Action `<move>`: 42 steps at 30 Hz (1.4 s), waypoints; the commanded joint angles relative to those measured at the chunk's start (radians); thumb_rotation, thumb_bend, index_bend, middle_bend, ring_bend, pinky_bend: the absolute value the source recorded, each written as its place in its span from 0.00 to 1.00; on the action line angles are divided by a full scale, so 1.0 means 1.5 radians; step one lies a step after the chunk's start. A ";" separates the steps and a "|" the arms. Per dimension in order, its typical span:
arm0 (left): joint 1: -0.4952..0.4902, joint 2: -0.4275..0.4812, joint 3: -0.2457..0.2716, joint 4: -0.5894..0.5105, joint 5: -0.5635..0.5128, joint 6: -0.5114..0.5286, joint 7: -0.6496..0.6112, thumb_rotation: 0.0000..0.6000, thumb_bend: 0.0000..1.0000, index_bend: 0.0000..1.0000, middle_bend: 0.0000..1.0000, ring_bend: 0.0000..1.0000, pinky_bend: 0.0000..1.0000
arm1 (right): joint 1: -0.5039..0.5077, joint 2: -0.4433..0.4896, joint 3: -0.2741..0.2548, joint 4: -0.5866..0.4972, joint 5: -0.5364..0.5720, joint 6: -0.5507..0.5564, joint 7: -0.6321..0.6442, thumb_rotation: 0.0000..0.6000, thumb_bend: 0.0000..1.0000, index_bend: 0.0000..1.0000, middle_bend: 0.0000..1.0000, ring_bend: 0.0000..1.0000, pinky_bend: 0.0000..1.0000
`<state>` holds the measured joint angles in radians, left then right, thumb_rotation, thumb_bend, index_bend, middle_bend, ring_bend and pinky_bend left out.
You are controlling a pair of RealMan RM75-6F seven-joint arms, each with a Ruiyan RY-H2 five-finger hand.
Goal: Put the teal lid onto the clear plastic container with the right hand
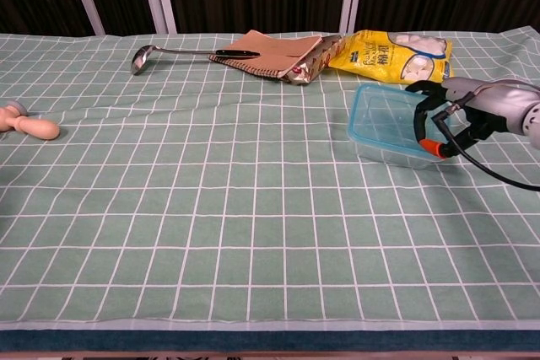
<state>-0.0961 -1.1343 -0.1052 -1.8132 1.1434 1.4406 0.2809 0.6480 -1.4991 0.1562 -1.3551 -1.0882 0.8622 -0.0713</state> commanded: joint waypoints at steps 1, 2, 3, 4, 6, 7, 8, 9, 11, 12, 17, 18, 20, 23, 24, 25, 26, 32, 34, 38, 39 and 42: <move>0.000 0.000 0.000 0.000 0.000 0.000 -0.001 1.00 0.35 0.13 0.00 0.00 0.00 | 0.000 -0.003 0.000 0.003 -0.001 -0.001 0.002 1.00 0.57 0.62 0.00 0.00 0.00; 0.000 0.000 0.000 0.000 0.000 0.000 -0.001 1.00 0.35 0.13 0.00 0.00 0.00 | 0.000 -0.004 0.000 0.005 -0.002 -0.002 0.003 1.00 0.57 0.62 0.00 0.00 0.00; 0.000 0.000 0.000 0.000 0.000 0.000 -0.001 1.00 0.35 0.13 0.00 0.00 0.00 | 0.000 -0.006 0.000 0.008 -0.002 -0.002 0.005 1.00 0.57 0.62 0.00 0.00 0.00; 0.000 0.000 0.000 0.000 0.000 0.000 -0.001 1.00 0.35 0.13 0.00 0.00 0.00 | -0.001 -0.008 0.000 0.010 -0.004 -0.002 0.006 1.00 0.57 0.62 0.00 0.00 0.00; 0.000 0.000 0.000 0.000 -0.001 0.000 -0.001 1.00 0.35 0.13 0.00 0.00 0.00 | -0.001 -0.012 0.000 0.017 -0.006 -0.003 0.010 1.00 0.57 0.62 0.00 0.00 0.00; 0.000 0.000 -0.001 0.000 -0.001 0.000 -0.001 1.00 0.35 0.13 0.00 0.00 0.00 | -0.002 -0.014 0.000 0.020 -0.007 -0.003 0.013 1.00 0.57 0.62 0.00 0.00 0.00; 0.000 0.000 -0.001 0.000 -0.001 0.000 -0.001 1.00 0.35 0.13 0.00 0.00 0.00 | -0.002 -0.016 0.001 0.024 -0.008 -0.003 0.016 1.00 0.57 0.62 0.00 0.00 0.00; 0.000 0.000 -0.001 0.000 -0.002 0.000 -0.001 1.00 0.35 0.13 0.00 0.00 0.00 | -0.002 -0.018 0.001 0.027 -0.010 -0.004 0.019 1.00 0.57 0.62 0.00 0.00 0.00; 0.000 0.001 -0.001 0.000 -0.003 -0.001 -0.001 1.00 0.35 0.13 0.00 0.00 0.00 | -0.002 -0.021 0.001 0.034 -0.013 -0.006 0.023 1.00 0.57 0.62 0.00 0.00 0.00; 0.000 0.001 -0.001 0.000 -0.003 -0.001 -0.001 1.00 0.35 0.13 0.00 0.00 0.00 | -0.001 -0.022 0.001 0.037 -0.013 -0.007 0.024 1.00 0.57 0.62 0.00 0.00 0.00; 0.000 0.000 -0.001 0.001 -0.004 -0.002 0.001 1.00 0.35 0.13 0.00 0.00 0.00 | -0.002 -0.031 0.000 0.057 -0.018 -0.017 0.038 1.00 0.57 0.62 0.00 0.00 0.00; 0.000 0.000 -0.001 0.001 -0.005 -0.002 0.001 1.00 0.35 0.13 0.00 0.00 0.00 | -0.002 -0.033 0.000 0.060 -0.020 -0.018 0.042 1.00 0.57 0.62 0.00 0.00 0.00; -0.001 0.000 -0.002 0.001 -0.006 -0.002 0.001 1.00 0.35 0.13 0.00 0.00 0.00 | -0.002 -0.036 0.000 0.066 -0.022 -0.020 0.048 1.00 0.57 0.62 0.00 0.00 0.00; -0.001 0.000 -0.002 0.001 -0.007 -0.002 0.001 1.00 0.35 0.13 0.00 0.00 0.00 | -0.002 -0.040 0.002 0.075 -0.027 -0.022 0.057 1.00 0.57 0.62 0.00 0.00 0.00; -0.001 0.000 -0.002 0.001 -0.008 -0.002 0.002 1.00 0.35 0.13 0.00 0.00 0.00 | -0.003 -0.040 0.003 0.076 -0.028 -0.022 0.060 1.00 0.57 0.62 0.00 0.00 0.00; -0.001 0.000 -0.002 0.001 -0.008 -0.002 0.002 1.00 0.35 0.13 0.00 0.00 0.00 | -0.002 -0.039 0.006 0.075 -0.031 -0.019 0.063 1.00 0.57 0.62 0.00 0.00 0.00; -0.001 0.000 -0.002 0.001 -0.008 -0.002 0.002 1.00 0.35 0.13 0.00 0.00 0.00 | -0.002 -0.037 0.010 0.072 -0.034 -0.014 0.065 1.00 0.57 0.62 0.00 0.00 0.00; -0.001 0.001 -0.002 0.000 -0.007 -0.004 0.000 1.00 0.35 0.13 0.00 0.00 0.00 | 0.006 -0.006 0.055 0.030 -0.033 0.026 0.062 1.00 0.56 0.35 0.00 0.00 0.00; -0.001 0.001 -0.002 -0.001 -0.006 -0.004 -0.002 1.00 0.35 0.13 0.00 0.00 0.00 | 0.006 0.008 0.073 0.009 -0.023 0.040 0.058 1.00 0.49 0.16 0.00 0.00 0.00; -0.001 0.002 -0.001 -0.001 -0.004 -0.005 -0.004 1.00 0.35 0.13 0.00 0.00 0.00 | 0.002 0.043 0.101 -0.047 0.022 0.049 0.041 1.00 0.40 0.00 0.00 0.00 0.00; -0.001 0.003 -0.001 -0.001 -0.003 -0.005 -0.005 1.00 0.35 0.13 0.00 0.00 0.00 | -0.002 0.057 0.108 -0.067 0.032 0.056 0.035 1.00 0.40 0.00 0.00 0.00 0.00; -0.001 0.002 0.000 0.001 0.002 -0.004 -0.004 1.00 0.35 0.13 0.00 0.00 0.00 | -0.015 0.094 0.109 -0.114 0.045 0.078 0.008 1.00 0.40 0.00 0.00 0.00 0.00</move>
<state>-0.0982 -1.1310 -0.1049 -1.8127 1.1457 1.4343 0.2741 0.6418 -1.4019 0.3076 -1.4764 -1.0460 0.9504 -0.0267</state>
